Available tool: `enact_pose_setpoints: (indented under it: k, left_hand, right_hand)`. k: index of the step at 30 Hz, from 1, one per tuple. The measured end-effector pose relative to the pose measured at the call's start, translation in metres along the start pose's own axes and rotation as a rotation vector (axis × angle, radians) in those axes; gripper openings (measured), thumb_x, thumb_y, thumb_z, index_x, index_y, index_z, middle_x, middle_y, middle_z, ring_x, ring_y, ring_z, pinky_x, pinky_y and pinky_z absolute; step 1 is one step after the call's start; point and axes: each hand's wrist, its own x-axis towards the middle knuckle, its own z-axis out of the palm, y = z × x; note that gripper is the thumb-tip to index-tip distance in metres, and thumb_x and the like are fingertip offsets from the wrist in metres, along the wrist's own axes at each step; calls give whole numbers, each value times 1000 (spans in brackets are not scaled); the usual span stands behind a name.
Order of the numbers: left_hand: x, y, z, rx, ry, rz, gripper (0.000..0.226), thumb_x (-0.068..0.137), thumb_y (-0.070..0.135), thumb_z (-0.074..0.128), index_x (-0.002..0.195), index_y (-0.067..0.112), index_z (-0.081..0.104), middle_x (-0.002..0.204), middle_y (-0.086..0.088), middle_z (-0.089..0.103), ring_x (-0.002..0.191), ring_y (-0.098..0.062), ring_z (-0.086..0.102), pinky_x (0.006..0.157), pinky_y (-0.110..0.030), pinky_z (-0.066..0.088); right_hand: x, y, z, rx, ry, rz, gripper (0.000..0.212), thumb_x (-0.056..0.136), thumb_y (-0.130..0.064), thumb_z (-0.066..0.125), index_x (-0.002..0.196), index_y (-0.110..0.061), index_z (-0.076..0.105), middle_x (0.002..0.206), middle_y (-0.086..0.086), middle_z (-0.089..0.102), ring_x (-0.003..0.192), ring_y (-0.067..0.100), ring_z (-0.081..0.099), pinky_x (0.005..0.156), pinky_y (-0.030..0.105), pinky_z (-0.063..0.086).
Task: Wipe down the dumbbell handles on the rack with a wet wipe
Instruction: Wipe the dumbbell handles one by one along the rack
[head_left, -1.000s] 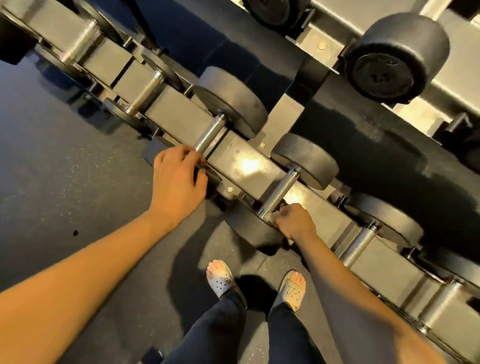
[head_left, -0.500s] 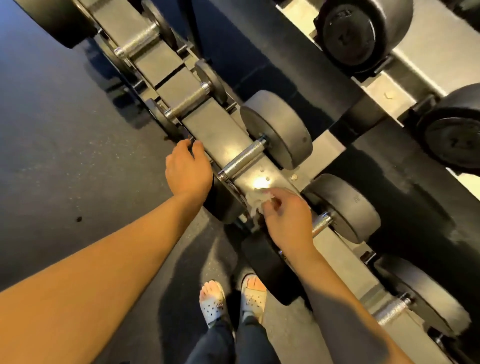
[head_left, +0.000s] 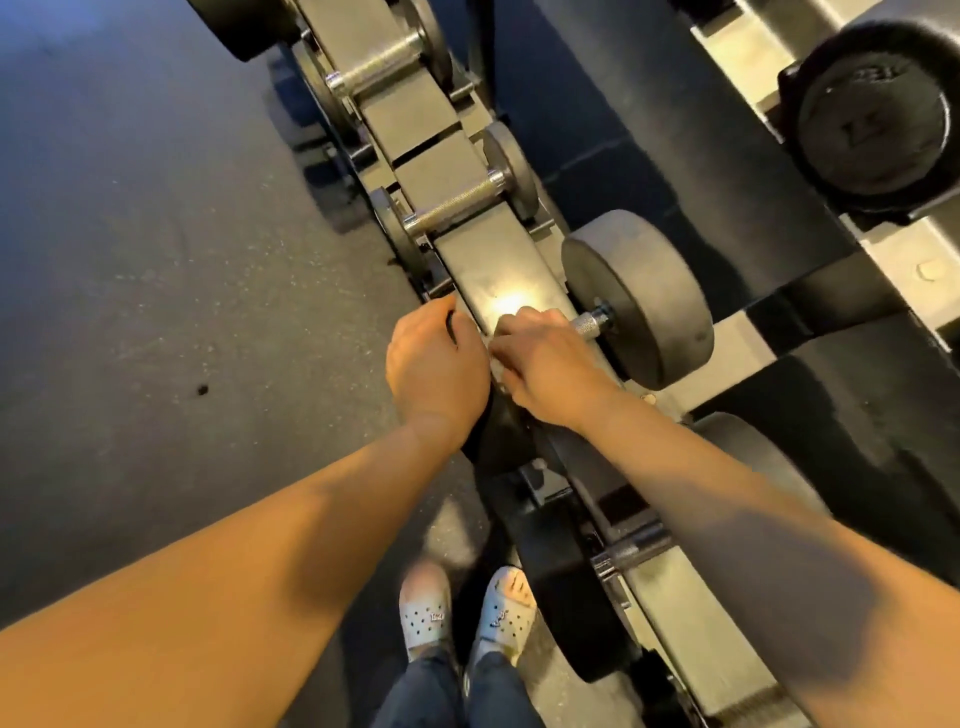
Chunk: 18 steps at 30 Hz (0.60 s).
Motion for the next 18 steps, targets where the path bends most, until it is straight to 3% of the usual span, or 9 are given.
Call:
enact_pose_setpoints:
  k: [2,4,6,9,11,13,16,18]
  left_hand:
    - [3,-3,3,15,8,5,32,102,27,37,80,20,60,78,8,59,86,-15,55,77,-39,50]
    - [5,-4,4,28,7,7,32,100,29,36,76,22,57,76,8,57,84,-15,55,74,-38,48]
    - [4,-3,3,31,2,15,30,99,31,35,77,25,55,77,9,57,86,-15,56,75,-36,47]
    - [3,-1,2,36,-11,32,29,100,31,35,83,26,59,82,10,58,91,-14,56,80,-35,47]
    - [2,0,0,47,-15,27,30,99,32,35,89,24,62,87,10,59,96,-15,57,87,-38,49]
    - [1,1,0,53,-21,32,31,100,32,35,94,22,64,88,10,59,98,-17,59,90,-43,51]
    - [1,3,-1,66,-25,33,30,102,27,38,103,18,67,98,6,66,102,-17,59,93,-42,50]
    - [0,7,-2,95,-38,33,28,103,24,40,105,18,66,102,4,66,104,-17,57,93,-38,47]
  right_hand:
    - [22,6,-6,38,-245,157,17,97,-23,52,94,-13,65,95,6,60,96,30,55,82,39,41]
    - [51,8,-11,144,-481,315,18,97,-18,50,82,-10,56,86,8,58,89,33,57,72,35,42]
    - [77,10,-13,188,-687,354,19,95,-8,49,80,-4,61,82,13,65,81,32,61,64,33,47]
    - [91,12,-14,286,-893,427,23,99,-10,50,101,4,69,97,21,74,84,33,75,82,41,61]
    - [82,10,-14,254,-799,361,20,99,-18,53,95,-3,65,94,15,69,88,33,70,82,43,57]
    - [58,8,-6,146,-567,259,20,101,-26,49,90,-12,58,89,6,62,88,29,61,80,39,48]
    - [12,8,8,125,-180,80,14,98,-20,48,89,-18,59,85,-1,60,85,24,56,102,44,40]
    - [-9,13,13,104,-20,-52,9,89,-17,50,89,-17,60,87,-1,58,89,23,55,113,49,34]
